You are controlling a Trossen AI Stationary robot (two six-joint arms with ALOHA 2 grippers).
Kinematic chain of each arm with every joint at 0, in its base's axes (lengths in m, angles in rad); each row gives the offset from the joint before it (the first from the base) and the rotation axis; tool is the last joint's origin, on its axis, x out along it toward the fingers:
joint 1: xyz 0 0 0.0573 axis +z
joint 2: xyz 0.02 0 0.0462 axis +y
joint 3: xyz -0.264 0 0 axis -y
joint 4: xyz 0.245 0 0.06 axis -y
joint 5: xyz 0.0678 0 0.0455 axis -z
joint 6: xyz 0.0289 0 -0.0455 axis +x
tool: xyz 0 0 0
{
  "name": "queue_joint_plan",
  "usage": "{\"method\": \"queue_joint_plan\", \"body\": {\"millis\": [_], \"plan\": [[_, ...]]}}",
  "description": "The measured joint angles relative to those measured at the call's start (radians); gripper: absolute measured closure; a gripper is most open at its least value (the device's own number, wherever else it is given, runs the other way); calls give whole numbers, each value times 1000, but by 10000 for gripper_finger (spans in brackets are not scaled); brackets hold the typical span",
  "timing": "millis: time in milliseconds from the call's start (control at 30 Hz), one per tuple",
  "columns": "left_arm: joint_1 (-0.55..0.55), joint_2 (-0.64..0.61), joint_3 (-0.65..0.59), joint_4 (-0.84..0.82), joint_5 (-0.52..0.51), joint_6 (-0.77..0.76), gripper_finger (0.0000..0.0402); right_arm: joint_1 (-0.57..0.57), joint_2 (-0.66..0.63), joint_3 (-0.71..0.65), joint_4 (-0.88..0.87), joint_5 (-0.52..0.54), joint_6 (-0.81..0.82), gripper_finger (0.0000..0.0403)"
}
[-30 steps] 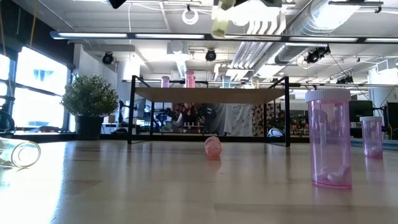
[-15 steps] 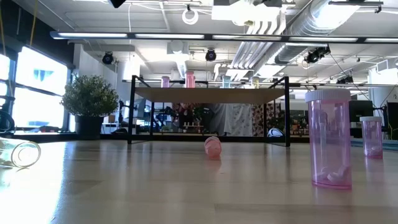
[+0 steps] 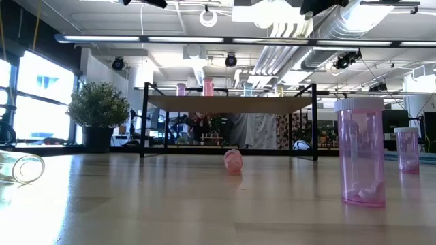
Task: Pick and place medicine bottles onto shelf by color
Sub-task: Put the right yellow bill bottle on the shelf aligned with the other yellow pill bottle
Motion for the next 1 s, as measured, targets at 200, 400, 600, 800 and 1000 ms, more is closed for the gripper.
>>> {"method": "queue_joint_plan", "body": {"millis": [200, 400, 600, 800, 1000], "plan": [[6, 0, 0, 95, -75, 77, 220, -118, 60, 0, -21, -162, -105, 293], [56, 0, 0, 159, -102, 109, 220, -155, 179, 0, -69, -224, -202, 293], [114, 0, 0, 157, -101, 109, 220, -153, 274, 0, -17, -263, -243, 293], [151, 0, 0, 156, -98, 109, 220, -164, 294, 0, 8, -263, -252, 293], [177, 0, 0, 156, -94, 109, 220, -198, 244, -142, 113, -290, -221, 293]]}}
